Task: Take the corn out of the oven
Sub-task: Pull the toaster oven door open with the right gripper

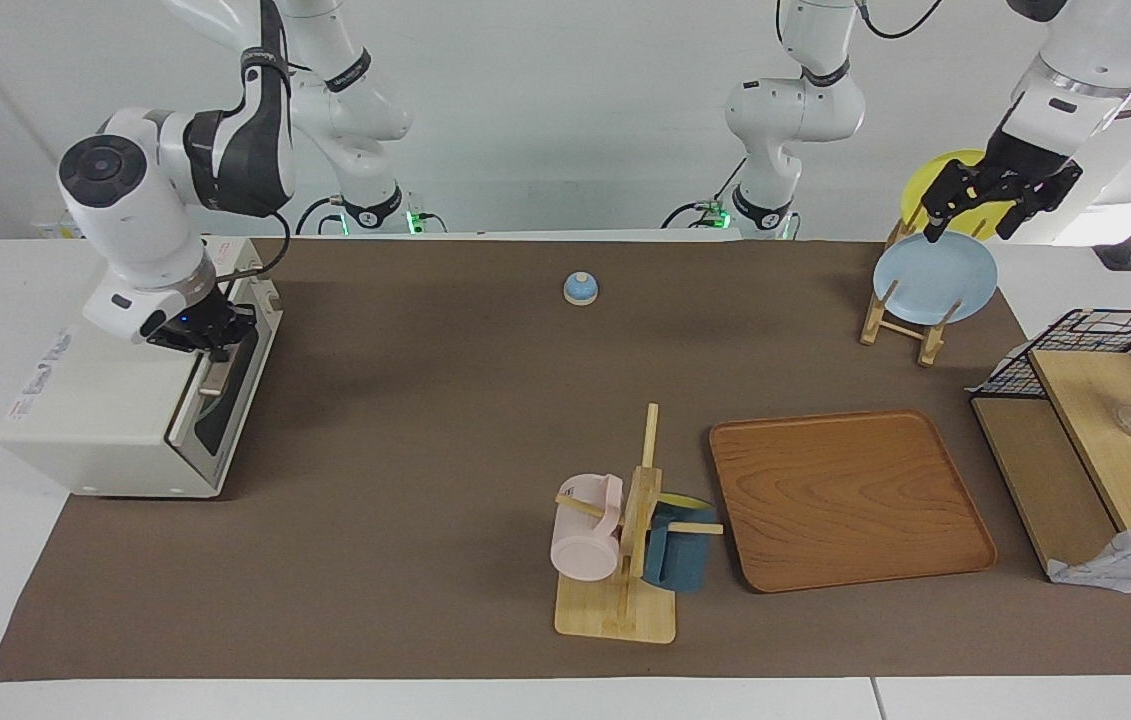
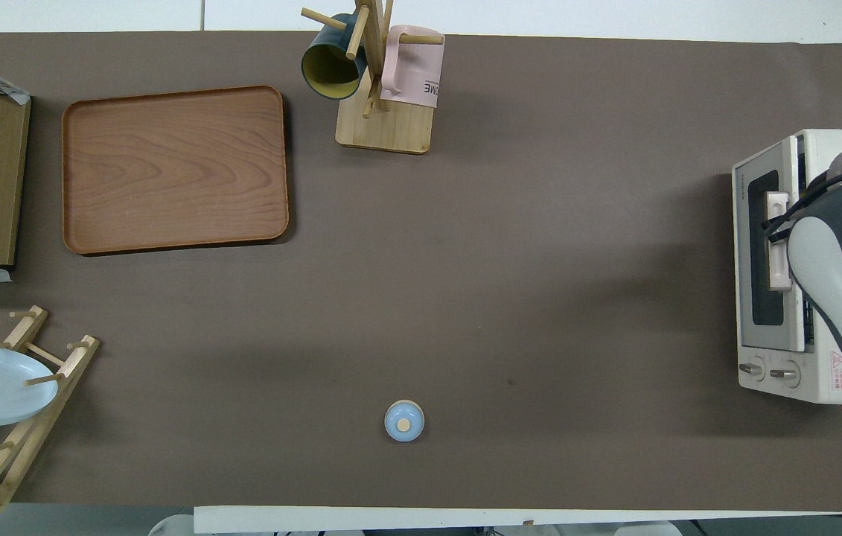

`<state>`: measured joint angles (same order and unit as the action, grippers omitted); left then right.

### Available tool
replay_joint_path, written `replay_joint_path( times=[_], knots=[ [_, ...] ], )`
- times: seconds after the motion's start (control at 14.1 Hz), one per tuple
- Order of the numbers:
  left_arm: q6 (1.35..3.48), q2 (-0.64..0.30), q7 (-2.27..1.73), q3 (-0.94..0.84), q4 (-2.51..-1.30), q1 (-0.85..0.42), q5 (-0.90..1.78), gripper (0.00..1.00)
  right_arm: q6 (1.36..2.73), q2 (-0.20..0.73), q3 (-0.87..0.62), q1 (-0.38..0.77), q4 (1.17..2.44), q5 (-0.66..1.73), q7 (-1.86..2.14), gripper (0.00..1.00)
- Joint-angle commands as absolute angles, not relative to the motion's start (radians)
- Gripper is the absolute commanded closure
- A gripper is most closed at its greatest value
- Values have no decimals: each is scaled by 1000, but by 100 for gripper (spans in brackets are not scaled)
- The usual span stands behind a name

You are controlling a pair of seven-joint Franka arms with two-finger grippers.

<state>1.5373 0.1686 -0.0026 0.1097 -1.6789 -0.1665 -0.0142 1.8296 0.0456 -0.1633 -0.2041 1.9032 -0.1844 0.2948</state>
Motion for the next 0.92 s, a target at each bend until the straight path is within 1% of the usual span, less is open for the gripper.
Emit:
replay_joint_path(
  times=[0.0, 0.14, 0.43, 0.71, 0.85],
  knots=[
    [1528, 178, 3, 109, -1686, -161, -6, 0, 1953, 136, -167, -155, 1922, -199, 207, 100],
    [1528, 178, 3, 109, -1686, -161, -6, 0, 2015, 193, -167, -132, 1924, -199, 161, 100],
    [1528, 178, 3, 109, -1686, -161, -6, 0, 2106, 290, -167, -132, 1924, -199, 149, 100],
    [1529, 178, 3, 109, -1686, -161, -6, 0, 2163, 328, -170, -126, 1927, -198, 66, 99],
    [1528, 178, 3, 109, -1686, -161, -6, 0, 2161, 331, -169, -75, 1915, -187, -7, 95]
  ],
)
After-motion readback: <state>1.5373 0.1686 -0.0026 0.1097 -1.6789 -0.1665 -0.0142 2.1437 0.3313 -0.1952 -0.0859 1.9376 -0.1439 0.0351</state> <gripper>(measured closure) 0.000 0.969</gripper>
